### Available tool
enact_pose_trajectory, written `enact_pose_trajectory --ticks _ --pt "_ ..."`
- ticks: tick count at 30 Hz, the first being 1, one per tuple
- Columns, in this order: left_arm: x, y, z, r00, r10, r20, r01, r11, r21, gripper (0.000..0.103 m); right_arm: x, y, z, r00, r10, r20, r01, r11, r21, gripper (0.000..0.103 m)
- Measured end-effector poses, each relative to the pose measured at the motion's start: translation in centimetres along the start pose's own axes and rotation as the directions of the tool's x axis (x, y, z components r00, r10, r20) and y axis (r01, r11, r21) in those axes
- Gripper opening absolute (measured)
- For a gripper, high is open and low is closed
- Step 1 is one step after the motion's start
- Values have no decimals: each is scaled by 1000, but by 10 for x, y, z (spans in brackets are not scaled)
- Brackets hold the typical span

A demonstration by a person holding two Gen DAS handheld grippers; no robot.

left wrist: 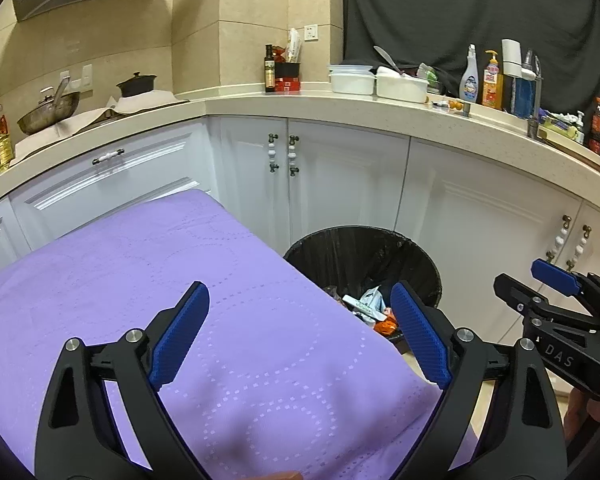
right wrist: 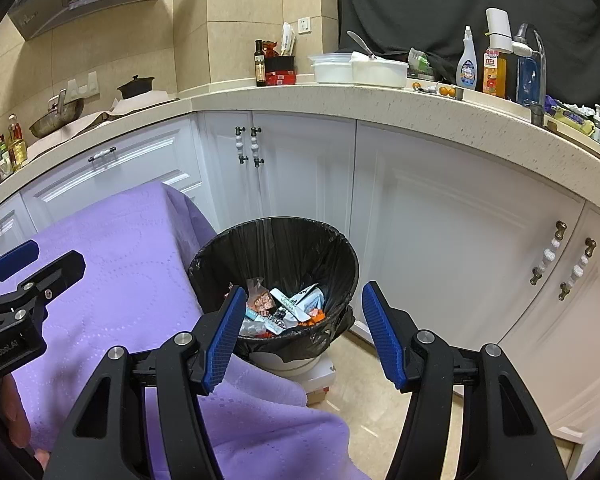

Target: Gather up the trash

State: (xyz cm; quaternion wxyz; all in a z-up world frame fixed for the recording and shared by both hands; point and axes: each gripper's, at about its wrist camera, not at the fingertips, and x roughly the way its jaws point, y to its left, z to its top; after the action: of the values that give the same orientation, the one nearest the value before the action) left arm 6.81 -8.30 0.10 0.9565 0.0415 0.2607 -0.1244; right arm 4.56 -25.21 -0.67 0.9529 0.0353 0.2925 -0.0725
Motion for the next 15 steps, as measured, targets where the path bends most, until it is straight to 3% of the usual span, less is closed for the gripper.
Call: enact_pose_trajectory --ticks 5,15 --pt "5 -2 0 1000 -16 -12 16 1000 -8 98 2 -1 -1 1000 1 -3 -1 1000 1 59" --pt "12 -7 8 1000 -14 -12 14 1000 -9 98 8 -5 -2 1000 -3 -5 3 1000 6 59"
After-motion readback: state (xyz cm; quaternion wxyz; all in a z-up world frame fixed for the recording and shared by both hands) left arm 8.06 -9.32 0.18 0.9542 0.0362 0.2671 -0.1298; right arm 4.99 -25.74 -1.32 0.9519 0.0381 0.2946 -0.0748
